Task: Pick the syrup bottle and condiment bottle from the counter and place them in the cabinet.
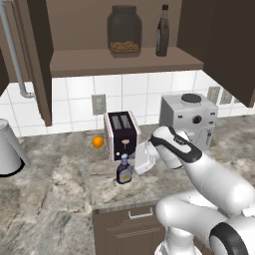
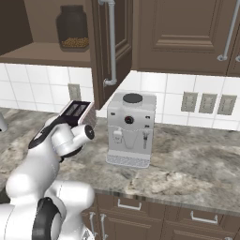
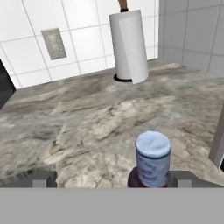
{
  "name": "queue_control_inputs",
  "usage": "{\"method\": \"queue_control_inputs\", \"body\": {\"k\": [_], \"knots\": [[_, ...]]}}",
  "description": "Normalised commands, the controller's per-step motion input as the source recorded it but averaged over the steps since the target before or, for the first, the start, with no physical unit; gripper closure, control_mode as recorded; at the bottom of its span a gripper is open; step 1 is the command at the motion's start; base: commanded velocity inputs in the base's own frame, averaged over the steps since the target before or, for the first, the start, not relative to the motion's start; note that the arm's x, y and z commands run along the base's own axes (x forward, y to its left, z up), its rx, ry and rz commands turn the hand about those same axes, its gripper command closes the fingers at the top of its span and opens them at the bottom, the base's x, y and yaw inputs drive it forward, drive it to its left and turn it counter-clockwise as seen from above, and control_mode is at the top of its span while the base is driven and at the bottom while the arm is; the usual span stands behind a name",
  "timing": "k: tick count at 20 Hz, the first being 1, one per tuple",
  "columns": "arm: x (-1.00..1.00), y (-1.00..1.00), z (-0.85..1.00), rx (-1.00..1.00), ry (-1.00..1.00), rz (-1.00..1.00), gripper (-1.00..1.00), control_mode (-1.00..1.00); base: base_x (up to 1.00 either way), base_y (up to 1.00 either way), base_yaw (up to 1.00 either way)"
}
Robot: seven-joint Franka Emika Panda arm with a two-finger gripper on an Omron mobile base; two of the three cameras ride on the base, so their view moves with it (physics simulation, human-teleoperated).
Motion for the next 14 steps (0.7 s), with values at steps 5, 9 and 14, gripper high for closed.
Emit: {"method": "queue_control_inputs", "body": {"k": [5, 9, 14], "knots": [[0.23, 0.01, -0.15, 0.0, 0.0, -0.07, -1.0, -1.0, 0.0, 0.0, 0.0], [0.18, 0.03, -0.14, 0.0, 0.0, -0.07, -1.0, -1.0, 0.0, 0.0, 0.0], [0.13, 0.06, -0.16, 0.0, 0.0, -0.04, -1.0, -1.0, 0.0, 0.0, 0.0]]}}
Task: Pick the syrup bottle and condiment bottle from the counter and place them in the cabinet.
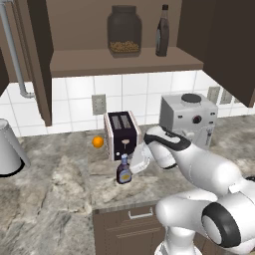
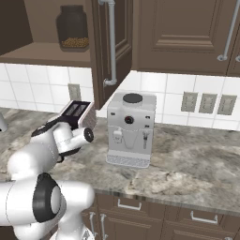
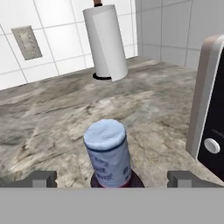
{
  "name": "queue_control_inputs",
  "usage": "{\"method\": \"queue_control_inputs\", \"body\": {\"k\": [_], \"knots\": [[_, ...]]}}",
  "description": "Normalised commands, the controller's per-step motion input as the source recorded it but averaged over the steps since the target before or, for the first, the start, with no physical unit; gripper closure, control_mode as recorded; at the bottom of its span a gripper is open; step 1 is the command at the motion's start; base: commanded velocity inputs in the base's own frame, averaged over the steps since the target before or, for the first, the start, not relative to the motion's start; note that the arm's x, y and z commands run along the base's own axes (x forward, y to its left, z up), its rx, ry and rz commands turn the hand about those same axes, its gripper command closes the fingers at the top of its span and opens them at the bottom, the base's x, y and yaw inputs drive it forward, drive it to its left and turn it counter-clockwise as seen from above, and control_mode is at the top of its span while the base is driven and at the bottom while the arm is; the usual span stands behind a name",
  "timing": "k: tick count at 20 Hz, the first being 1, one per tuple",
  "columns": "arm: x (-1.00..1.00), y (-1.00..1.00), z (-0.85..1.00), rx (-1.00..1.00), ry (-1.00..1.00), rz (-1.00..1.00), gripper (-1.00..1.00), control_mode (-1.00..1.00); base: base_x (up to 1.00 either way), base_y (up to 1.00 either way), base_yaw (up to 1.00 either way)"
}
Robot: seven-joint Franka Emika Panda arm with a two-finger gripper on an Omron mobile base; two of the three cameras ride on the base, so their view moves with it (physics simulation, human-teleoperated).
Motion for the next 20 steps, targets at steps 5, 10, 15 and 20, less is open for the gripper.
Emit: {"method": "queue_control_inputs", "body": {"k": [5, 10, 15, 20], "knots": [[0.12, 0.07, -0.16, 0.0, 0.0, -0.02, -1.0, -1.0, 0.0, 0.0, 0.0], [0.15, 0.05, -0.08, 0.0, 0.0, -0.02, -1.0, -1.0, 0.0, 0.0, 0.0], [0.16, 0.02, -0.07, 0.01, 0.0, -0.02, -1.0, -1.0, 0.0, 0.0, 0.0], [0.14, 0.0, -0.16, 0.0, 0.0, -0.03, -1.0, -1.0, 0.0, 0.0, 0.0]]}}
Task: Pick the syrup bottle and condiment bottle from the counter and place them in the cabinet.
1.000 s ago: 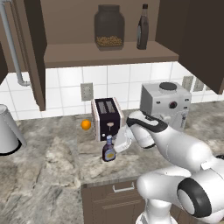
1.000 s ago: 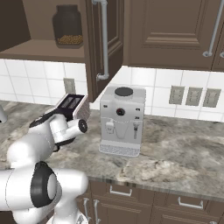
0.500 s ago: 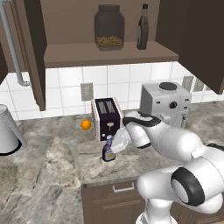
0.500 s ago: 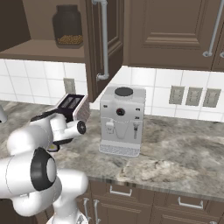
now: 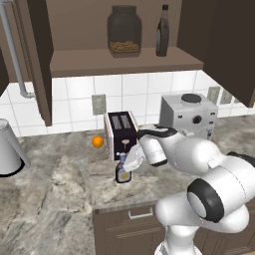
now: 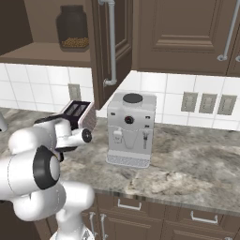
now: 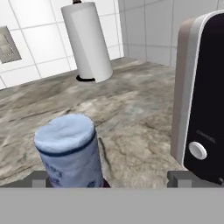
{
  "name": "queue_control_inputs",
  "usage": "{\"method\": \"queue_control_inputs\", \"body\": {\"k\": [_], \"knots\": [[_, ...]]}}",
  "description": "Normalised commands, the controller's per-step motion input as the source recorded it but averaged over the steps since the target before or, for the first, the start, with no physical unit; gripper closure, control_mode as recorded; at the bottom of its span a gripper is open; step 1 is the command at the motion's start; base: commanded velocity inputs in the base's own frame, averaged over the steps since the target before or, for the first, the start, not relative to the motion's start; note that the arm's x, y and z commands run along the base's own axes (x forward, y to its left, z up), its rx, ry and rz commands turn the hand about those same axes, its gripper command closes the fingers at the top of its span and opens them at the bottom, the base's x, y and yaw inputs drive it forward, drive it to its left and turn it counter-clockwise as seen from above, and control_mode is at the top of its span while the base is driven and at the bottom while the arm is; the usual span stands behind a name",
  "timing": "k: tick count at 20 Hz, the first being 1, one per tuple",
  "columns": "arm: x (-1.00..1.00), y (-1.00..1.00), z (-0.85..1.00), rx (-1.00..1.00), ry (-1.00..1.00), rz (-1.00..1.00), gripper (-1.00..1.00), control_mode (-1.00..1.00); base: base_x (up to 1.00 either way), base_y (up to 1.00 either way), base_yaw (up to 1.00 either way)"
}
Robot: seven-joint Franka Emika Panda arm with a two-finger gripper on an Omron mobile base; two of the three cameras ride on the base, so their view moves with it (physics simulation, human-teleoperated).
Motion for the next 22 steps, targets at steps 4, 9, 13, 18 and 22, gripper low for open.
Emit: {"method": "queue_control_inputs", "body": {"k": [4, 9, 13, 18, 22], "knots": [[0.09, 0.0, -0.19, 0.0, 0.0, -0.03, -1.0, -1.0, 0.0, 0.0, 0.0], [0.0, 0.02, -0.12, 0.0, 0.0, -0.01, 1.0, -1.0, 0.0, 0.0, 0.0], [0.0, 0.0, 0.0, 0.0, 0.0, 0.0, 1.0, -1.0, 0.0, 0.0, 0.0], [-0.31, 0.01, 0.34, 0.06, -0.02, 0.0, 1.0, -1.0, 0.0, 0.0, 0.0], [-0.58, 0.03, 0.66, 0.05, 0.0, 0.0, 1.0, -1.0, 0.0, 0.0, 0.0]]}}
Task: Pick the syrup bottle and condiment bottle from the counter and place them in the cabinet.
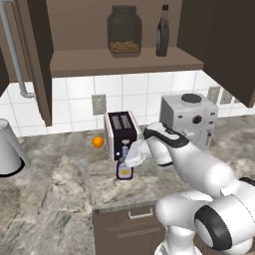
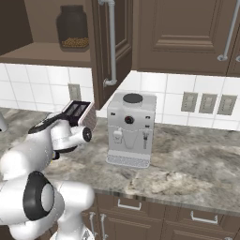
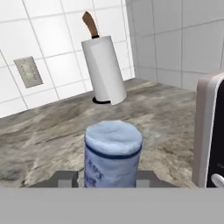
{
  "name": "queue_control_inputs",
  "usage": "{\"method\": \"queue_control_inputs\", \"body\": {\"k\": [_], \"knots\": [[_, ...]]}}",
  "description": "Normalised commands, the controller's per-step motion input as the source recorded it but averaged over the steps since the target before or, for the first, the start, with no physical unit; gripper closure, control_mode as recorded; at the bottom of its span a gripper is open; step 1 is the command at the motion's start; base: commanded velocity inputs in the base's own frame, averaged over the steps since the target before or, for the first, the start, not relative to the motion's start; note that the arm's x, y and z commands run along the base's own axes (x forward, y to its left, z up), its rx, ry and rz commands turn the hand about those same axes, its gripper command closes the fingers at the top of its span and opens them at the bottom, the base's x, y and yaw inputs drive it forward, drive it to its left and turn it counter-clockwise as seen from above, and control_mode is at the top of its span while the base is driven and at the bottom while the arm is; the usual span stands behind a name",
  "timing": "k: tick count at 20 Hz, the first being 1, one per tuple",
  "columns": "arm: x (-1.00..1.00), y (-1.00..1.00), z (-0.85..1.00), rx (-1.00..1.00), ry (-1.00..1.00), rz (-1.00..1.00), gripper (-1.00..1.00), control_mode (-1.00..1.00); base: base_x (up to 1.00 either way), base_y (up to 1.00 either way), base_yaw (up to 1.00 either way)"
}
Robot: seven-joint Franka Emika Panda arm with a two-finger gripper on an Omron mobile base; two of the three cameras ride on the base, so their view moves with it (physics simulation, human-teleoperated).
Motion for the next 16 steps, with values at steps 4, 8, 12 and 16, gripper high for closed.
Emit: {"method": "queue_control_inputs", "body": {"k": [4, 8, 12, 16], "knots": [[-0.74, 0.17, 0.75, 0.01, 0.0, 0.0, 1.0, -1.0, 0.0, 0.0, 0.0], [-0.82, 0.34, 0.85, 0.0, 0.0, 0.0, 1.0, -1.0, 0.0, 0.0, 0.0], [-0.76, 0.48, 0.85, 0.0, 0.0, 0.0, 1.0, -1.0, 0.0, 0.0, 0.0], [-0.6, 0.37, 0.97, 0.03, -0.06, -0.05, 1.0, -1.0, 0.0, 0.0, 0.0]]}}
